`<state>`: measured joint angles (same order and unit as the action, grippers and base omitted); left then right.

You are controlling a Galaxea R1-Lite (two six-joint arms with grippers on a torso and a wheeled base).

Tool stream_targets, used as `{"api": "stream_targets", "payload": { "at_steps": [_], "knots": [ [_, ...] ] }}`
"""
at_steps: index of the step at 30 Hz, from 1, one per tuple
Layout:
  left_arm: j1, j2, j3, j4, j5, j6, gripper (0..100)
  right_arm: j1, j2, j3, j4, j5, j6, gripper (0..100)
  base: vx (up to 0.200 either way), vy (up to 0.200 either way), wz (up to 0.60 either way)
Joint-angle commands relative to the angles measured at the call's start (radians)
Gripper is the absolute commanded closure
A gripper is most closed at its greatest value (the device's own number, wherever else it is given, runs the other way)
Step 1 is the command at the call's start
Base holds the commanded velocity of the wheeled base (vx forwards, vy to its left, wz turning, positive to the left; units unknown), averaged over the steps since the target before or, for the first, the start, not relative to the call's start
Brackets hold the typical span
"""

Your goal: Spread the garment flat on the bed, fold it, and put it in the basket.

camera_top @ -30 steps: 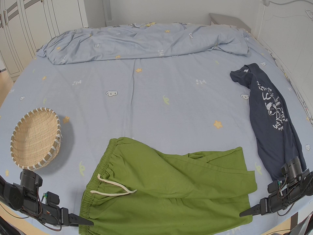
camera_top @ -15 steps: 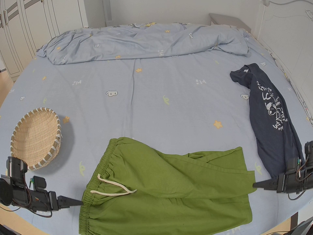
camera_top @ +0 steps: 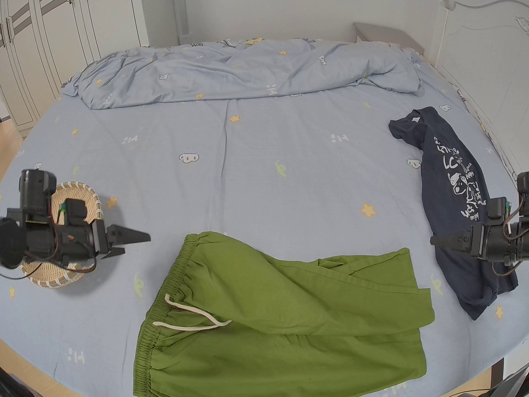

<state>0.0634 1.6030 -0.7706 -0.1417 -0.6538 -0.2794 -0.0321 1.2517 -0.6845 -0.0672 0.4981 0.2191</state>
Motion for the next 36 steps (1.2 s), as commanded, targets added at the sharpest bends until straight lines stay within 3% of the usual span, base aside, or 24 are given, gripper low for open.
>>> {"api": "stream_targets", "payload": {
  "at_steps": [1,8,20,34,35,36],
  "knots": [
    [-0.125,0.256,-0.228,-0.002,0.013,-0.024,0,0.075,0.184,-0.136,0.000,-0.024,-0.011,0,0.000,0.000,0.00],
    [-0.160,0.407,-0.311,-0.004,0.019,-0.027,0,0.109,0.190,-0.125,0.000,-0.027,-0.012,0,0.000,0.000,0.00],
    [-0.194,0.509,-0.398,-0.006,0.020,-0.037,0,0.135,0.186,-0.112,0.001,-0.029,-0.009,0,0.000,0.000,0.00],
    [-0.211,0.511,-0.407,-0.006,0.016,-0.041,0,0.133,0.189,-0.110,0.000,-0.030,-0.009,0,0.000,0.000,0.00],
    [-0.211,0.511,-0.407,-0.006,0.016,-0.041,100,0.133,0.189,-0.110,0.000,-0.030,-0.009,0,0.000,0.000,0.00],
    [-0.209,0.511,-0.407,-0.006,0.016,-0.041,100,0.133,0.189,-0.110,0.000,-0.030,-0.009,0,0.000,0.000,0.00]
  ]
}}
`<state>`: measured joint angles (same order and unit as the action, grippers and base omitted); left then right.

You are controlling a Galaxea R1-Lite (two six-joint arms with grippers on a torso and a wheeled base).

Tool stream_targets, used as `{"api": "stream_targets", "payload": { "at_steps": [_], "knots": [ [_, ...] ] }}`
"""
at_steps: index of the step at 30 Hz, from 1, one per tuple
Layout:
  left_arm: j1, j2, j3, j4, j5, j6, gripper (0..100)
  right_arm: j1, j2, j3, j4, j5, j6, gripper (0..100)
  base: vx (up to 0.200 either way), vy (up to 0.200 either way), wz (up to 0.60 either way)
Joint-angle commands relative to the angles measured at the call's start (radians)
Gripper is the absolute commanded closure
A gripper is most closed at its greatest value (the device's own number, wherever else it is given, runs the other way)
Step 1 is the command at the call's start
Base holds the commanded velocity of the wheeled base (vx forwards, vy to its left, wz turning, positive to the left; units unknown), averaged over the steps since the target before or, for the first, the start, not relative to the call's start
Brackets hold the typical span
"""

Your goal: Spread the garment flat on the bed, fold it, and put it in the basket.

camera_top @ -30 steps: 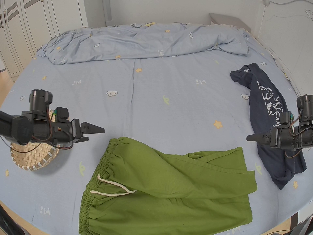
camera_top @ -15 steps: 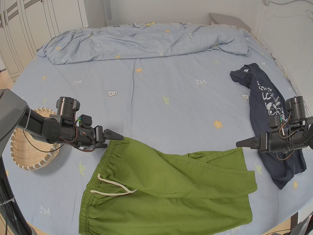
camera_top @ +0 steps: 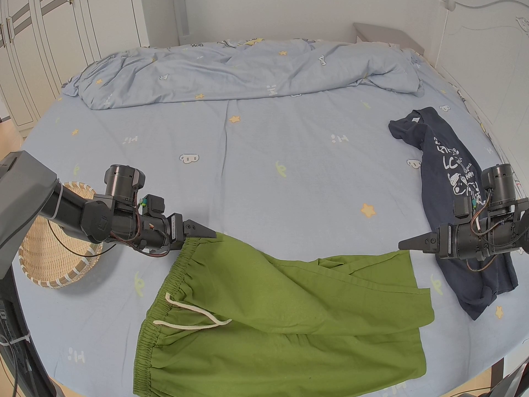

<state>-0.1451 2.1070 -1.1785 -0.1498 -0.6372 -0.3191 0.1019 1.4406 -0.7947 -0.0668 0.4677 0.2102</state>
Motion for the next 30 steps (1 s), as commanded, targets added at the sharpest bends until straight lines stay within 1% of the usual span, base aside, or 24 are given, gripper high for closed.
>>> {"api": "stream_targets", "payload": {
  "at_steps": [1,11,18,22,26,27,28,30],
  "knots": [
    [0.001,0.007,0.000,0.003,-0.001,-0.001,100,-0.001,0.000,0.000,-0.001,0.000,0.000,0,0.000,0.000,0.00],
    [0.018,-0.028,0.017,0.003,0.002,0.000,100,-0.010,-0.003,0.000,-0.001,0.000,0.000,0,0.000,0.000,0.00],
    [0.058,-0.096,0.066,0.003,0.004,0.006,100,-0.013,-0.005,0.002,-0.001,0.000,0.001,0,0.000,0.000,0.00],
    [0.090,-0.157,0.112,0.003,-0.001,0.011,100,-0.042,-0.002,0.011,-0.001,0.002,0.005,0,0.000,0.000,0.00],
    [0.081,-0.167,0.126,0.004,-0.002,0.012,100,-0.064,0.004,0.031,0.001,0.003,0.005,0,0.000,0.000,0.00],
    [0.075,-0.168,0.131,0.004,-0.001,0.012,100,-0.074,0.011,0.041,0.001,0.003,0.001,0,0.000,0.000,0.00],
    [0.052,-0.168,0.138,0.003,0.005,0.014,100,-0.087,0.018,0.065,0.001,0.003,-0.002,0,0.000,0.000,0.00],
    [0.042,-0.170,0.142,0.004,0.005,0.015,100,-0.096,0.023,0.084,0.001,0.003,-0.002,0,0.000,0.000,0.00]
  ]
}}
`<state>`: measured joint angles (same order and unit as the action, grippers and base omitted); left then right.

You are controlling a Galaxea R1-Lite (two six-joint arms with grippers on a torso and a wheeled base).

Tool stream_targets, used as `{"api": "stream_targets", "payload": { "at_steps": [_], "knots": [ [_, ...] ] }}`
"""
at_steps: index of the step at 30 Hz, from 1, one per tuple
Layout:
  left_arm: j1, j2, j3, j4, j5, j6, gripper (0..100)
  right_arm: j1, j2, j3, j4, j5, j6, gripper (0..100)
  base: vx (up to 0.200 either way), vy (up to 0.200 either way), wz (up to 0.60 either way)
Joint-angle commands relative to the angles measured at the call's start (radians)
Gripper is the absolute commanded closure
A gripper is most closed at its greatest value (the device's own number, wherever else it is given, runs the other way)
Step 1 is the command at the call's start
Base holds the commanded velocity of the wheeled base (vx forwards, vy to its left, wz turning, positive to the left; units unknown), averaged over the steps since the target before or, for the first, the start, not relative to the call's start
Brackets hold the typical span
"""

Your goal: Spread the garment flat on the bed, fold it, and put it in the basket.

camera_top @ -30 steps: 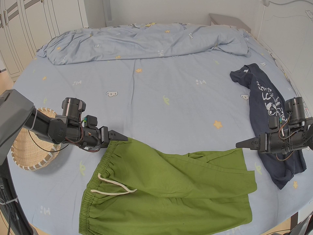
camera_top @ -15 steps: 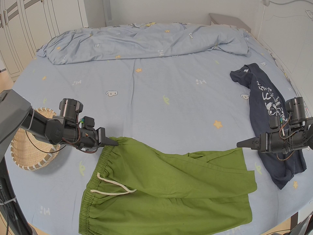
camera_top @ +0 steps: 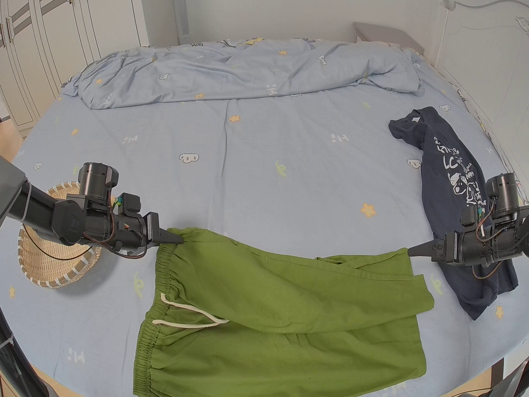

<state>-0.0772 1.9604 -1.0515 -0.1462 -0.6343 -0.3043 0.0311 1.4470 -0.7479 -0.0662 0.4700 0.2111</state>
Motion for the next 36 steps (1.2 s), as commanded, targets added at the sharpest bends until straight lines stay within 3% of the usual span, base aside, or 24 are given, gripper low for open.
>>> {"api": "stream_targets", "payload": {
  "at_steps": [1,8,14,34,35,36],
  "knots": [
    [-0.027,-0.023,0.019,0.000,0.002,0.001,100,-0.034,0.019,0.047,0.000,0.002,-0.002,0,0.000,0.000,0.00],
    [-0.036,-0.034,0.048,0.000,0.001,0.053,100,-0.039,0.035,0.088,0.002,0.009,-0.002,0,0.000,0.000,0.00],
    [-0.035,-0.035,0.047,0.000,0.002,0.053,100,-0.008,0.055,0.107,0.002,0.002,-0.004,0,0.000,0.000,0.00],
    [-0.032,-0.043,0.044,0.000,0.002,0.051,100,-0.020,0.161,0.120,-0.046,0.001,-0.019,0,0.000,0.000,0.00],
    [-0.032,-0.043,0.044,0.000,0.002,0.051,100,-0.023,0.159,0.122,-0.055,0.001,-0.019,100,0.000,0.000,0.00],
    [-0.032,-0.043,0.044,0.000,0.002,0.051,100,-0.026,0.158,0.120,-0.057,0.001,-0.018,100,0.000,0.000,0.00]
  ]
}}
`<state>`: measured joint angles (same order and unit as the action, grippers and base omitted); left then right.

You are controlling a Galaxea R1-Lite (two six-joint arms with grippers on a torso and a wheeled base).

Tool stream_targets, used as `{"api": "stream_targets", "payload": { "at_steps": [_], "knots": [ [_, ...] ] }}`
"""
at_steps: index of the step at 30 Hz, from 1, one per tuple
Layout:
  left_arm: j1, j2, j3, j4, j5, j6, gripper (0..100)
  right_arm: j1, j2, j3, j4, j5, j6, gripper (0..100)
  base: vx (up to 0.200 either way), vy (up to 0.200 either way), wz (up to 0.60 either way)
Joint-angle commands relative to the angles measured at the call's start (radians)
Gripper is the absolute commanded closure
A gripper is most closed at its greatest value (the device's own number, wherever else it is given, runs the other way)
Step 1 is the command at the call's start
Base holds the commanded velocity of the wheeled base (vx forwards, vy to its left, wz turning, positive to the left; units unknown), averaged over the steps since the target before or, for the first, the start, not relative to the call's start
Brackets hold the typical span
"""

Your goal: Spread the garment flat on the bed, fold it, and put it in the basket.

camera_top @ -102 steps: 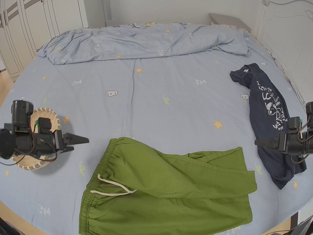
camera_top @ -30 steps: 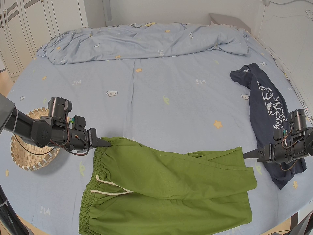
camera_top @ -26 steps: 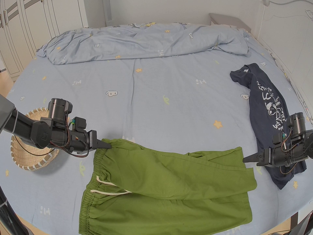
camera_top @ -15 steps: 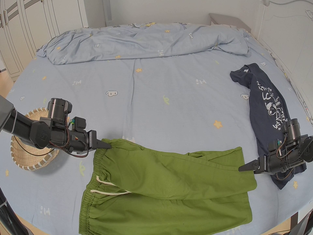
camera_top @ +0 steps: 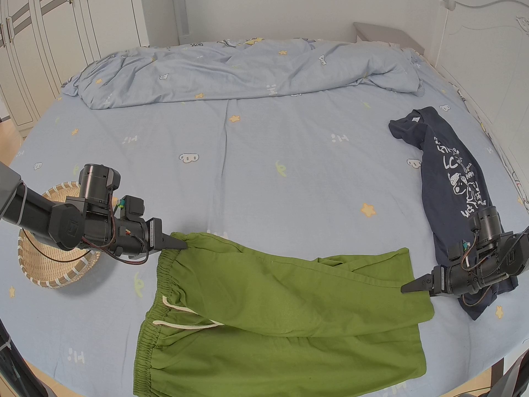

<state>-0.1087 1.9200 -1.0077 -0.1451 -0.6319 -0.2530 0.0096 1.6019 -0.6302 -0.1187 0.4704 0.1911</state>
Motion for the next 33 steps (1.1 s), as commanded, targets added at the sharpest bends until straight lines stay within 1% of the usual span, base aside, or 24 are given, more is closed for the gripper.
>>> {"api": "stream_targets", "payload": {
  "at_steps": [1,11,14,18,21,22,23,24,26,27,28,30,32,33],
  "knots": [
    [0.000,-0.003,0.000,-0.001,0.000,0.000,100,-0.005,0.003,0.003,-0.004,0.001,0.002,100,0.000,0.000,0.00],
    [0.003,-0.003,-0.002,-0.001,0.000,0.000,100,-0.068,-0.016,0.000,-0.027,0.005,-0.007,100,0.000,0.000,0.00],
    [0.003,-0.004,-0.002,-0.001,0.000,0.000,100,-0.072,-0.028,-0.003,-0.027,0.005,-0.009,100,0.000,0.000,0.00],
    [0.007,-0.018,-0.002,-0.001,0.000,0.000,100,-0.060,-0.059,-0.014,-0.027,0.001,-0.010,100,0.000,0.000,0.00],
    [0.012,-0.045,0.000,-0.001,0.014,0.000,100,-0.033,-0.092,-0.069,-0.029,-0.003,0.001,100,0.000,0.000,0.00],
    [0.017,-0.061,0.001,-0.001,0.040,0.001,100,-0.007,-0.099,-0.115,-0.027,-0.016,0.010,100,0.000,0.000,0.00],
    [0.018,-0.064,0.001,-0.001,0.049,0.003,100,0.001,-0.100,-0.129,-0.025,-0.023,0.014,100,0.000,0.000,0.00],
    [0.018,-0.075,0.001,-0.001,0.081,0.001,100,0.024,-0.102,-0.178,-0.027,-0.062,0.031,100,0.000,0.000,0.00],
    [0.020,-0.085,0.001,-0.001,0.113,0.001,100,0.067,-0.106,-0.252,-0.025,-0.119,0.044,100,0.000,0.000,0.00],
    [0.020,-0.087,0.001,-0.001,0.115,0.001,100,0.073,-0.108,-0.261,-0.025,-0.127,0.044,100,0.000,0.000,0.00],
    [0.027,-0.091,0.001,-0.002,0.121,0.001,100,0.110,-0.106,-0.315,-0.021,-0.145,0.042,100,0.000,0.000,0.00],
    [0.034,-0.091,0.000,-0.002,0.121,0.001,100,0.122,-0.105,-0.336,-0.019,-0.148,0.041,100,0.000,0.000,0.00],
    [0.047,-0.091,-0.005,-0.002,0.121,0.001,100,0.158,-0.102,-0.428,0.008,-0.150,0.036,100,0.000,0.000,0.00],
    [0.047,-0.091,-0.005,-0.002,0.121,0.001,100,0.158,-0.100,-0.433,0.011,-0.150,0.036,100,0.000,0.000,0.00]
  ]
}}
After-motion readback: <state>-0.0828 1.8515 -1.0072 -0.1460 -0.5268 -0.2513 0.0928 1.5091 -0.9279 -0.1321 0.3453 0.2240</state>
